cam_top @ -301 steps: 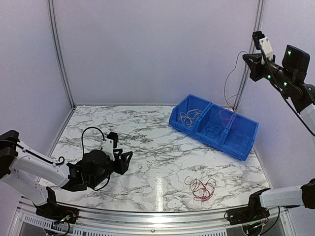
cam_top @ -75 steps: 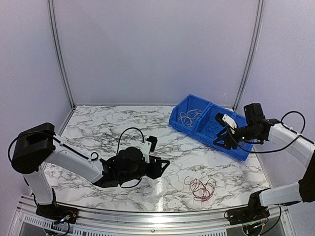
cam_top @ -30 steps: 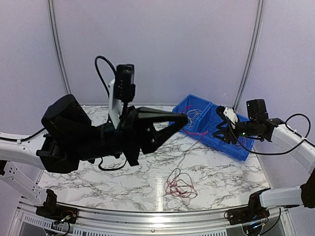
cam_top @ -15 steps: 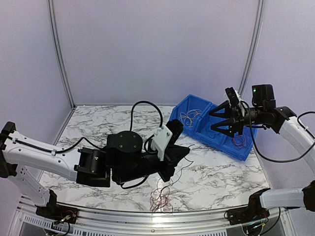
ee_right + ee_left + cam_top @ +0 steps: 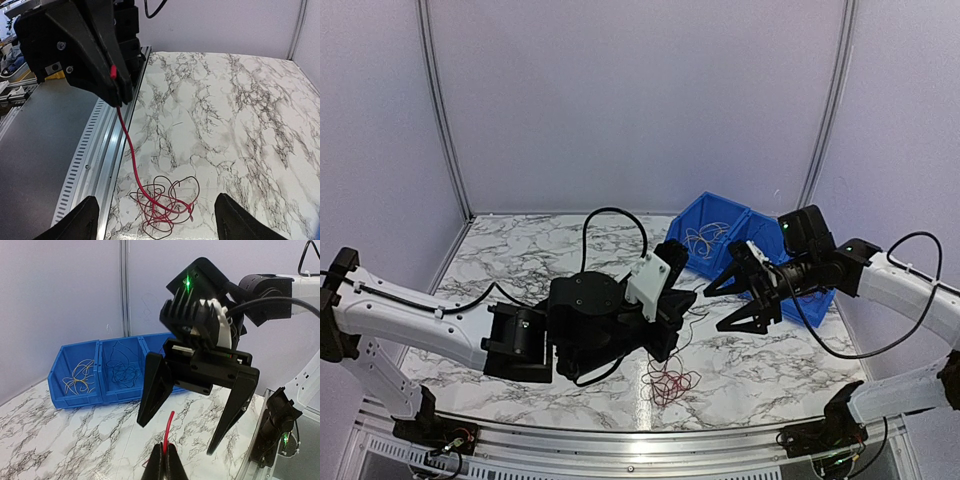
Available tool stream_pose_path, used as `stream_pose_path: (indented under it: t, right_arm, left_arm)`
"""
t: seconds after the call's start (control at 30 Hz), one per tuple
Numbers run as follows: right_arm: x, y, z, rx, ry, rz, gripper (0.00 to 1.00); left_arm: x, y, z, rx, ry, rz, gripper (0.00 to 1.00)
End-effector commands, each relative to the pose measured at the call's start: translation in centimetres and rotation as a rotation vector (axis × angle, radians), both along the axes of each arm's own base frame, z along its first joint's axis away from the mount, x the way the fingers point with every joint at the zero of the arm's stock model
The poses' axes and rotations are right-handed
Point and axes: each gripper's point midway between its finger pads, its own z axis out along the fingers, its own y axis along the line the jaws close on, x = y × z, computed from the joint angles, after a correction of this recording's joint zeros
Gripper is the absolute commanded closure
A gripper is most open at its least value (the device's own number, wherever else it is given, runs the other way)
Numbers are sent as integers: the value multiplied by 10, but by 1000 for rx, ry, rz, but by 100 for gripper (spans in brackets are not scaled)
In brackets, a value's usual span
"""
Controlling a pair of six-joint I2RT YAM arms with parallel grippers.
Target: Untangle the cables
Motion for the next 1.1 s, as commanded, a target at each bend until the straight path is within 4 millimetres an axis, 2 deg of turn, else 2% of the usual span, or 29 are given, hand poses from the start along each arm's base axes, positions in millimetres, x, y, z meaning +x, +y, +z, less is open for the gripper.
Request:
stream_pose_path:
  t: [0.0, 0.07, 0.13, 0.27, 0.3, 0.4, 0.47, 0.63, 0.77, 0.87, 1.07]
  right_arm:
    - [0, 20, 5, -1, -47, 56, 22]
    - [1, 27, 2, -6, -33, 72, 28]
    - [4, 31, 1, -6, -18, 84, 40]
    - [7, 35, 3, 1, 8, 89, 91]
    - [9, 36, 7, 4, 3, 82, 100]
    - [14, 36, 20, 7, -30, 52, 100]
    - [16, 35, 32, 13, -61, 35, 100]
    - [17, 34, 57, 46, -100, 11, 100]
    - [18, 36, 66, 57, -97, 8, 100]
    - [20, 37, 69, 59, -89, 8, 100]
    - [22, 38, 74, 59, -87, 4, 100]
  left_arm:
    - [4, 3, 30, -58, -17, 24, 100]
    - [3, 4, 33, -67, -14, 20, 100]
    - [3, 7, 36, -76, -11, 24, 100]
    - [7, 15, 32, -66, -16, 56, 100]
    - [9, 18, 29, -60, -17, 69, 95]
    - [14, 26, 11, -31, -5, 106, 62]
    - [16, 33, -7, -8, 16, 125, 53]
    - [17, 47, -61, 73, 71, 142, 51]
    - [25, 45, -96, 140, 89, 159, 50]
    - [31, 35, -117, 179, 84, 153, 50]
    - [45, 14, -138, 184, 109, 120, 51]
